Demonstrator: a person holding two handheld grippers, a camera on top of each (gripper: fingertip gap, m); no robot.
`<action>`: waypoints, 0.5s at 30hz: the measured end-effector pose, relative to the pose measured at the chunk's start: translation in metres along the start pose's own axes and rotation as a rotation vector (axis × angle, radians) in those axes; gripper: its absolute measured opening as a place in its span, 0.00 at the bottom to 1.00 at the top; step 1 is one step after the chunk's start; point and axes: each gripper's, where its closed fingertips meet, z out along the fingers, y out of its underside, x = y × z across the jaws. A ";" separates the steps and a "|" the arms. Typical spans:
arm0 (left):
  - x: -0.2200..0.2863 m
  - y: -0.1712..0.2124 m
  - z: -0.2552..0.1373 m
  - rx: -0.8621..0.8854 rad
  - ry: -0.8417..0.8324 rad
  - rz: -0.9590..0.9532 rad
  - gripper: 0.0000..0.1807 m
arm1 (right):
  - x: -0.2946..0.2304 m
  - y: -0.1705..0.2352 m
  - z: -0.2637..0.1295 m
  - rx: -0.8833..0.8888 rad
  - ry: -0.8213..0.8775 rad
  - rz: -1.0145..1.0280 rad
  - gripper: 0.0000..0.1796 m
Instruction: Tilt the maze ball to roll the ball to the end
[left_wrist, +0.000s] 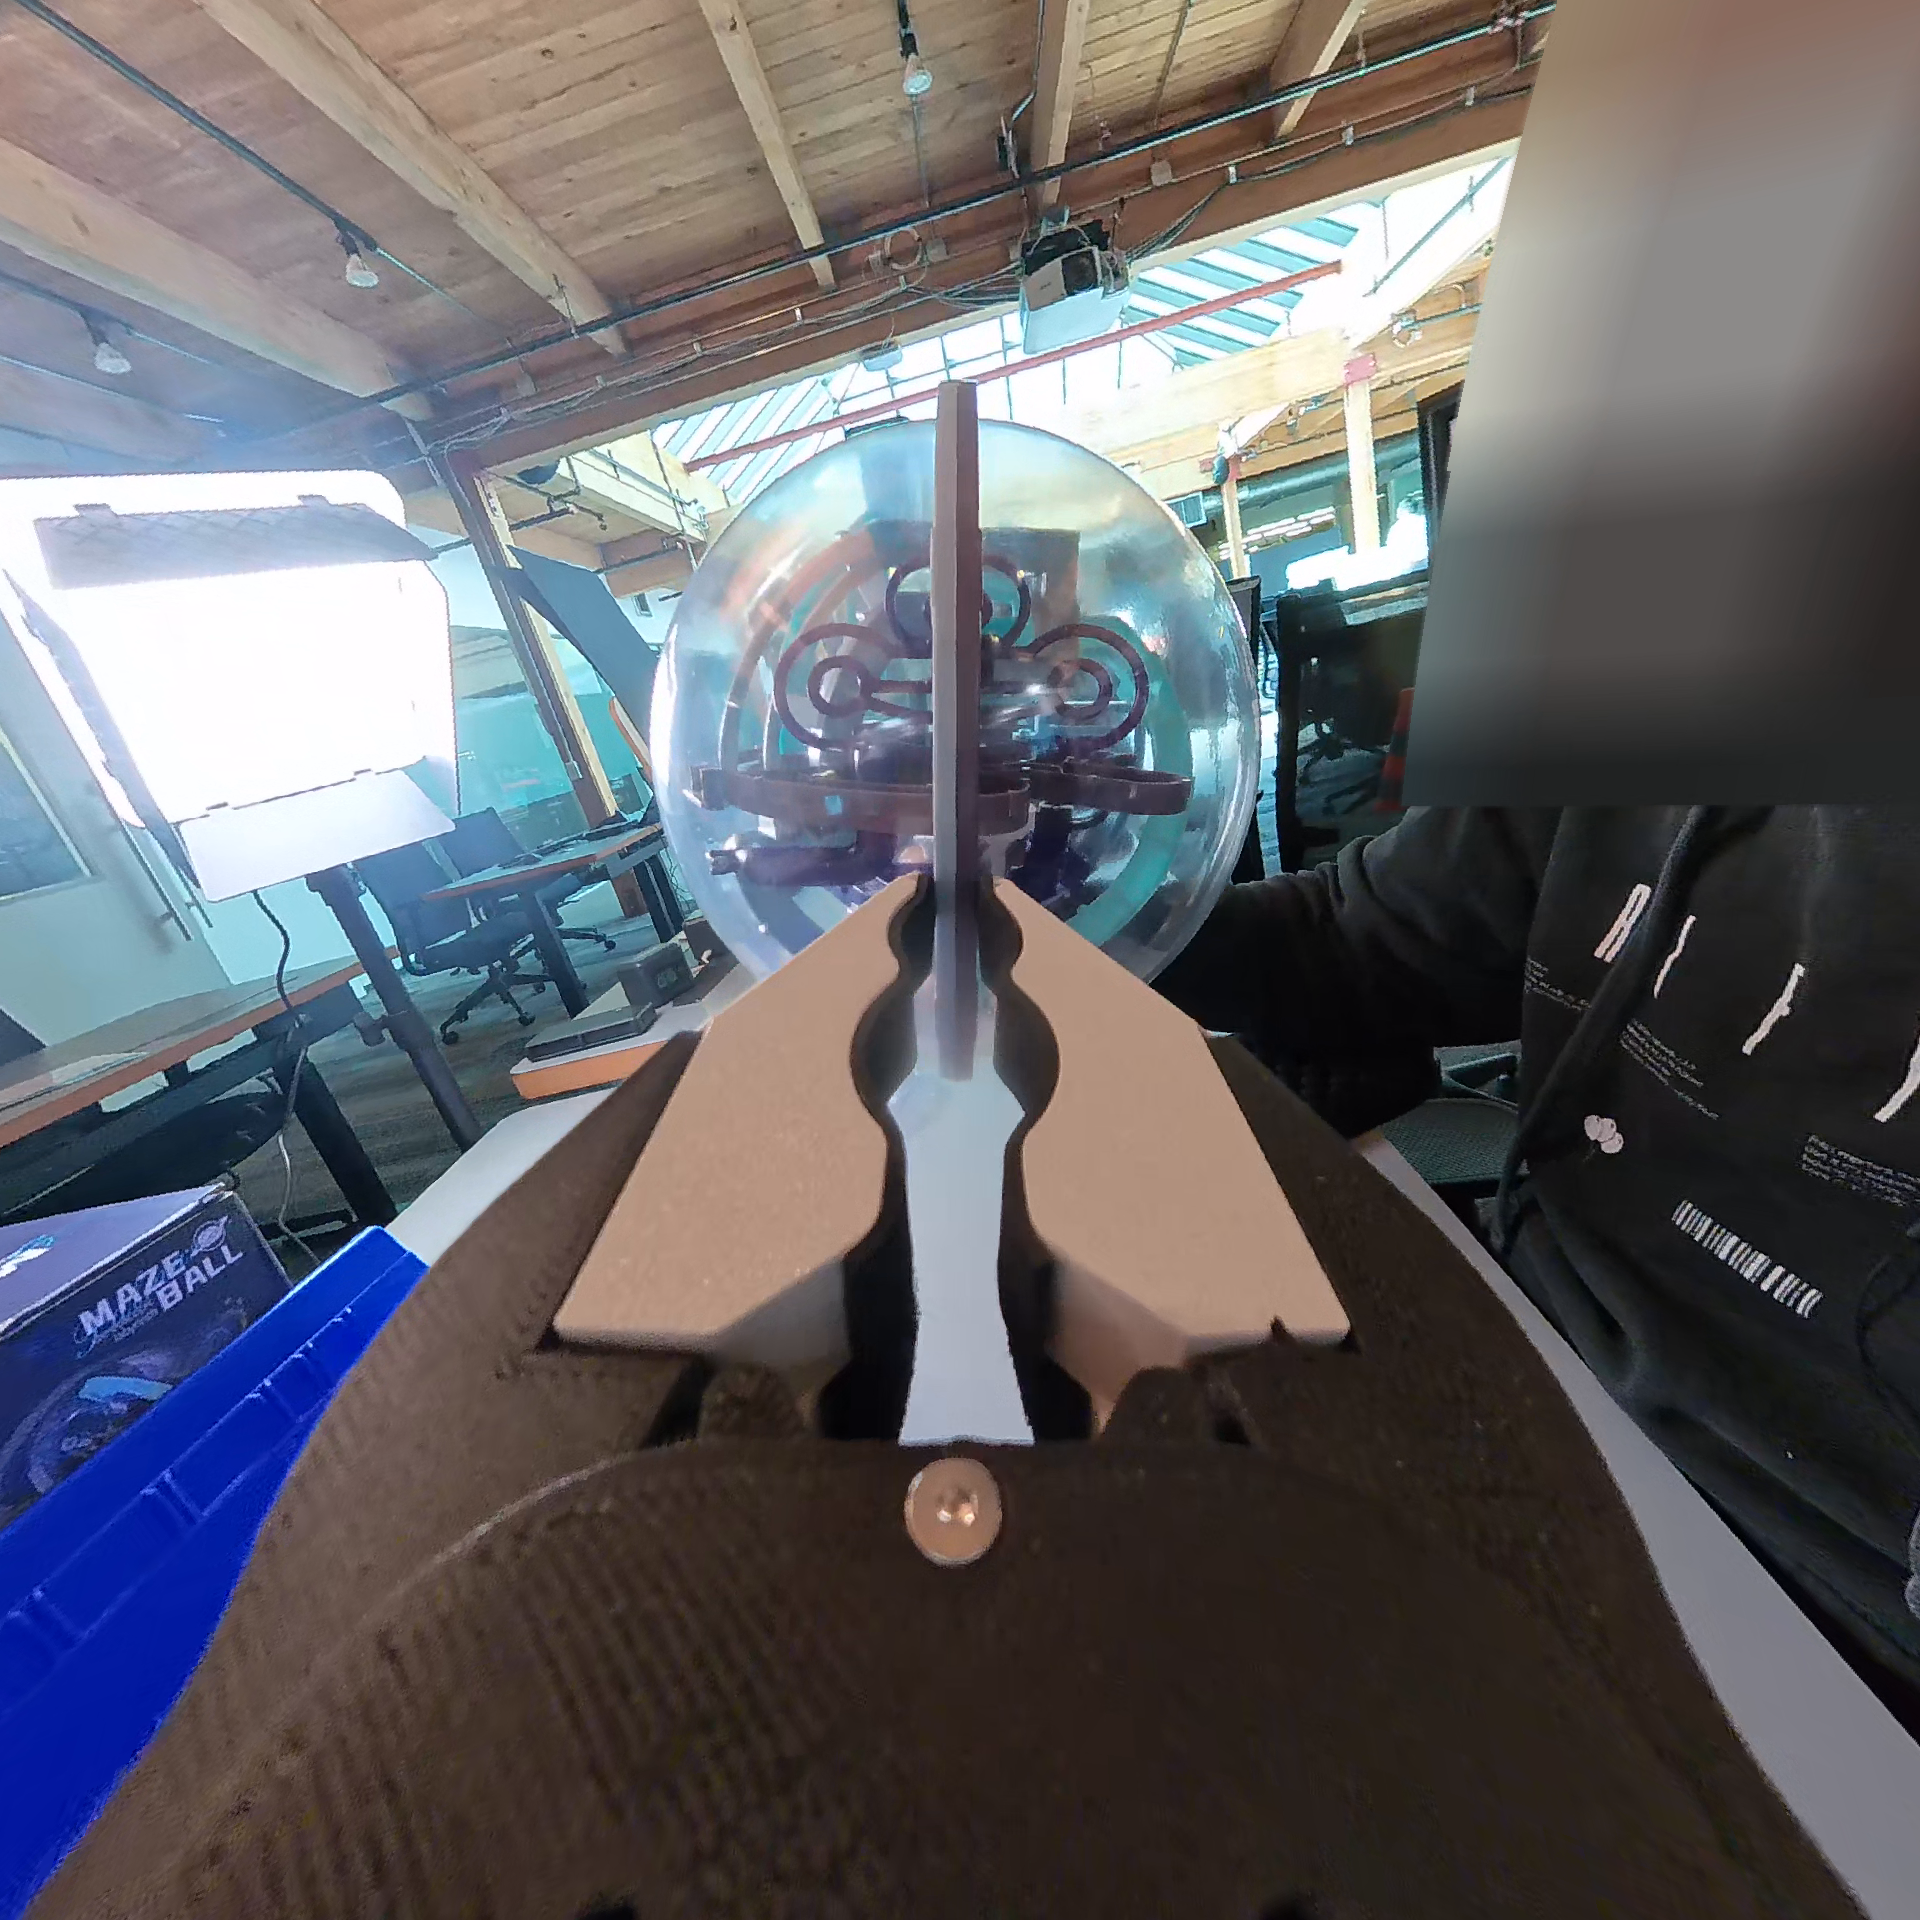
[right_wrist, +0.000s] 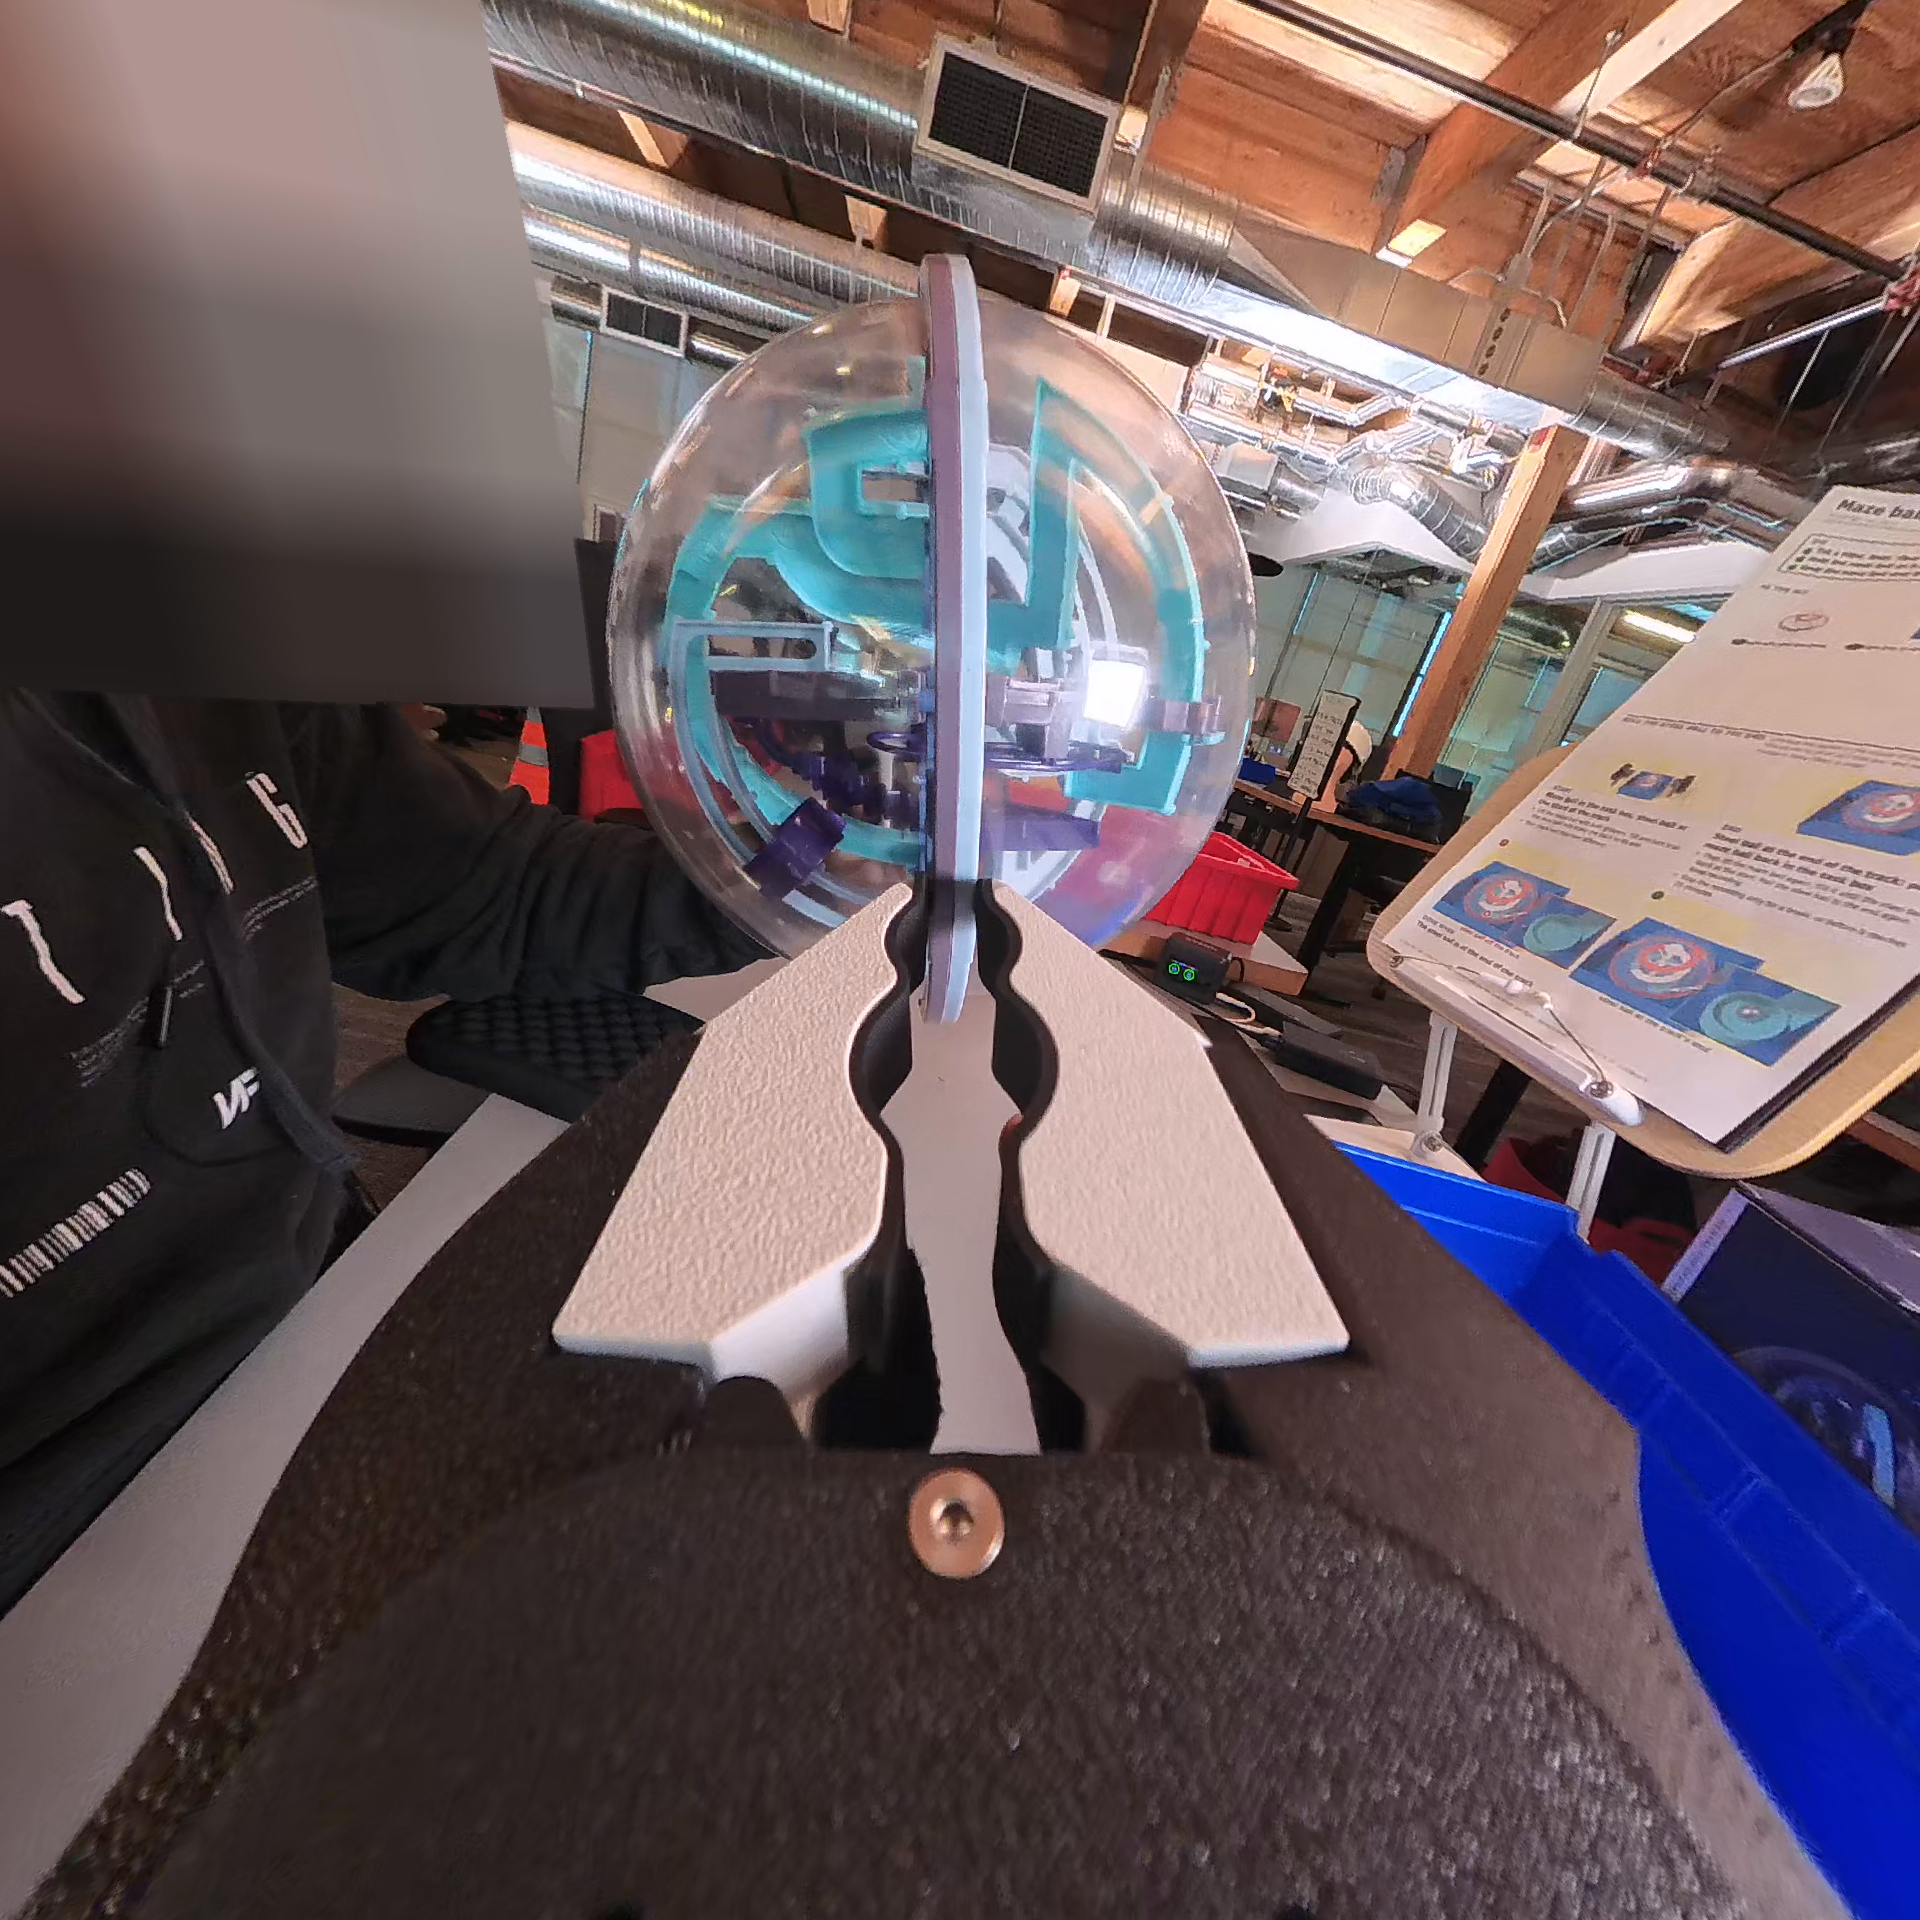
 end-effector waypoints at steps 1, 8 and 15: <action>0.000 0.001 0.000 0.000 -0.001 -0.004 0.04 | 0.000 0.000 0.000 -0.001 0.001 0.002 0.04; -0.002 0.006 -0.002 0.001 -0.009 -0.035 0.04 | 0.002 0.005 0.000 -0.016 0.006 0.022 0.04; -0.003 0.009 -0.005 -0.003 -0.018 -0.051 0.04 | 0.002 0.011 0.001 -0.024 0.004 0.047 0.04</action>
